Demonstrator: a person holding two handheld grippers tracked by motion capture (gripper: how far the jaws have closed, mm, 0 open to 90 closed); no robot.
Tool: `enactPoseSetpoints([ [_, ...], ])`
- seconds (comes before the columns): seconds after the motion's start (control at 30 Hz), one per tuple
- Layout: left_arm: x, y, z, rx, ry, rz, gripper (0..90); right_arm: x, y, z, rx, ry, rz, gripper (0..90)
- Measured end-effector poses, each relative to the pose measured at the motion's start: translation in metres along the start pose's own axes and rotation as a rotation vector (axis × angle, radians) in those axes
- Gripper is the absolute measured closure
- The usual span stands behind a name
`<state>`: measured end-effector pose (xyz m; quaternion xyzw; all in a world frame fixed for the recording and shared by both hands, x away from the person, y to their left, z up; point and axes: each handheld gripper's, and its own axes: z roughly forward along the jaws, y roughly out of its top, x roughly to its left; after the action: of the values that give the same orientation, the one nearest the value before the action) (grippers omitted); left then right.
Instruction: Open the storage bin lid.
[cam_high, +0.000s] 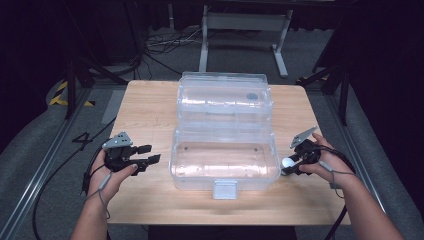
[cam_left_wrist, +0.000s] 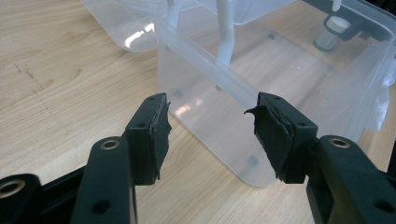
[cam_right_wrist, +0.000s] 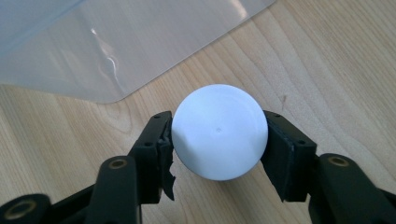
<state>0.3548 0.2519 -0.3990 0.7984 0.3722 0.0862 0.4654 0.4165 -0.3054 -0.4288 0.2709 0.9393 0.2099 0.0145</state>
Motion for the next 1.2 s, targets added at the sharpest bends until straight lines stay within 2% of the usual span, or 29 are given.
enactPoseSetpoints([
  [0.37, 0.001, -0.001, 0.001, 0.003, -0.002, -0.003, 45.6, 0.001, 0.003, 0.001, 0.03, -0.015, -0.001, 49.6],
  [0.67, 0.001, -0.001, 0.001, 0.005, -0.003, -0.005, 45.6, 0.001, 0.007, -0.001, 0.056, -0.01, -0.002, 49.9],
  [1.2, 0.002, -0.002, 0.001, 0.006, -0.005, -0.009, 45.6, 0.003, 0.01, -0.025, 0.016, -0.003, 0.002, 50.0],
])
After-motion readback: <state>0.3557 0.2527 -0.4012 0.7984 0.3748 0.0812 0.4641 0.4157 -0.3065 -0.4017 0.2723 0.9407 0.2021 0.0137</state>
